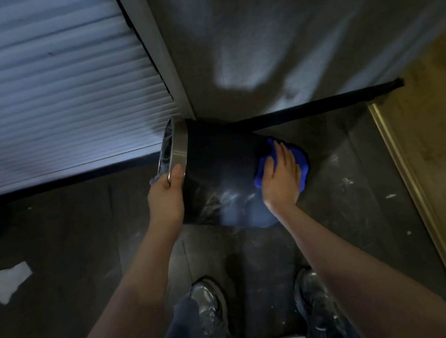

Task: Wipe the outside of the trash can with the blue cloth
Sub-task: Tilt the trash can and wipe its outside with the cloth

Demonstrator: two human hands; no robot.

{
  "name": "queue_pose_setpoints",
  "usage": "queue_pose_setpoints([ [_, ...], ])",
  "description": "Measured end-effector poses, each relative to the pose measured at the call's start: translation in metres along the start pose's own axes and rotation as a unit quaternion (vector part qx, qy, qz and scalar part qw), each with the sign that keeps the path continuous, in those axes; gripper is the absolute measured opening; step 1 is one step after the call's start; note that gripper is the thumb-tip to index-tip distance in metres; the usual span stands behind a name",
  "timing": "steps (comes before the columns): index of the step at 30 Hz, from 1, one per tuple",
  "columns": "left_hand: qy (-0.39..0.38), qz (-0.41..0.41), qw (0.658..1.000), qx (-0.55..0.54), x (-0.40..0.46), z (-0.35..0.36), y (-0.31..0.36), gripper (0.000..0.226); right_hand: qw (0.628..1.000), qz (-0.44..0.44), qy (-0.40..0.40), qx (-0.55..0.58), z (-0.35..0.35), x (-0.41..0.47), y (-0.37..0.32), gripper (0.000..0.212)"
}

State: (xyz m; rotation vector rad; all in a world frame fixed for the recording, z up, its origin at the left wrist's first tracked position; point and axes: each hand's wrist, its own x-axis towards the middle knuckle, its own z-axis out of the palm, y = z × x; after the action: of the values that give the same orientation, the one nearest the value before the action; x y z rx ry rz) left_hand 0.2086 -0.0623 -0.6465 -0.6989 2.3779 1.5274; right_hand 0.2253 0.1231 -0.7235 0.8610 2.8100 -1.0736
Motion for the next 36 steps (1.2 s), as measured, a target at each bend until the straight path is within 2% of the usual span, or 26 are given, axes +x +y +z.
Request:
queue_pose_setpoints([
  [1, 0.004, 0.005, 1.0, 0.003, -0.001, 0.001, 0.002, 0.039, 1.0, 0.026, 0.004, -0.002, 0.004, 0.001, -0.013, 0.045],
  [3, 0.005, 0.016, 1.0, 0.012, -0.002, 0.005, 0.007, 0.036, 1.0, 0.015, 0.012, 0.001, 0.012, 0.0, -0.045, 0.044],
  [8, -0.004, 0.038, 0.999, 0.022, 0.0, 0.008, 0.013, 0.036, 0.988, -0.147, 0.011, 0.051, 0.027, -0.028, -0.109, 0.047],
  [11, -0.006, 0.022, 1.0, 0.008, 0.0, 0.008, 0.011, 0.041, 0.954, -0.3, -0.023, 0.0, 0.019, -0.035, -0.081, 0.047],
  [13, 0.003, 0.015, 1.0, 0.01, -0.002, 0.008, 0.011, 0.032, 0.924, -0.378, -0.03, -0.041, 0.011, -0.026, -0.044, 0.047],
  [15, -0.003, 0.005, 1.0, 0.005, -0.005, 0.008, 0.012, 0.031, 0.947, -0.32, -0.024, -0.025, 0.001, -0.016, -0.005, 0.046],
  [18, -0.007, 0.003, 1.0, 0.013, -0.007, 0.008, 0.013, 0.036, 0.993, -0.1, -0.009, 0.062, -0.013, -0.003, 0.034, 0.041],
  [20, -0.01, 0.007, 1.0, 0.02, -0.01, 0.011, 0.015, 0.038, 0.997, 0.0, -0.002, 0.078, -0.015, 0.005, 0.037, 0.041],
  [23, -0.005, 0.019, 0.999, 0.047, -0.013, 0.015, 0.017, 0.038, 0.993, 0.105, 0.011, 0.047, -0.012, 0.021, -0.001, 0.041],
  [24, -0.003, 0.019, 0.998, 0.057, -0.014, 0.016, 0.017, 0.036, 0.995, 0.093, 0.007, 0.047, -0.008, 0.025, -0.021, 0.041],
  [27, 0.008, 0.026, 0.998, 0.065, -0.014, 0.02, 0.022, 0.033, 0.995, -0.044, -0.004, 0.087, 0.005, 0.015, -0.086, 0.039],
  [30, 0.019, 0.026, 0.999, 0.038, -0.01, 0.021, 0.026, 0.037, 0.984, -0.148, 0.002, 0.1, 0.013, -0.011, -0.114, 0.043],
  [32, 0.018, 0.021, 0.999, 0.037, -0.008, 0.019, 0.026, 0.04, 0.97, -0.231, -0.023, 0.068, 0.012, -0.024, -0.097, 0.046],
  [34, 0.01, 0.02, 0.999, 0.041, -0.007, 0.018, 0.024, 0.036, 0.939, -0.342, -0.034, -0.005, 0.009, -0.029, -0.061, 0.047],
  [36, -0.005, 0.012, 0.999, 0.045, -0.007, 0.017, 0.024, 0.033, 0.924, -0.378, -0.025, -0.049, 0.005, -0.025, -0.016, 0.047],
])
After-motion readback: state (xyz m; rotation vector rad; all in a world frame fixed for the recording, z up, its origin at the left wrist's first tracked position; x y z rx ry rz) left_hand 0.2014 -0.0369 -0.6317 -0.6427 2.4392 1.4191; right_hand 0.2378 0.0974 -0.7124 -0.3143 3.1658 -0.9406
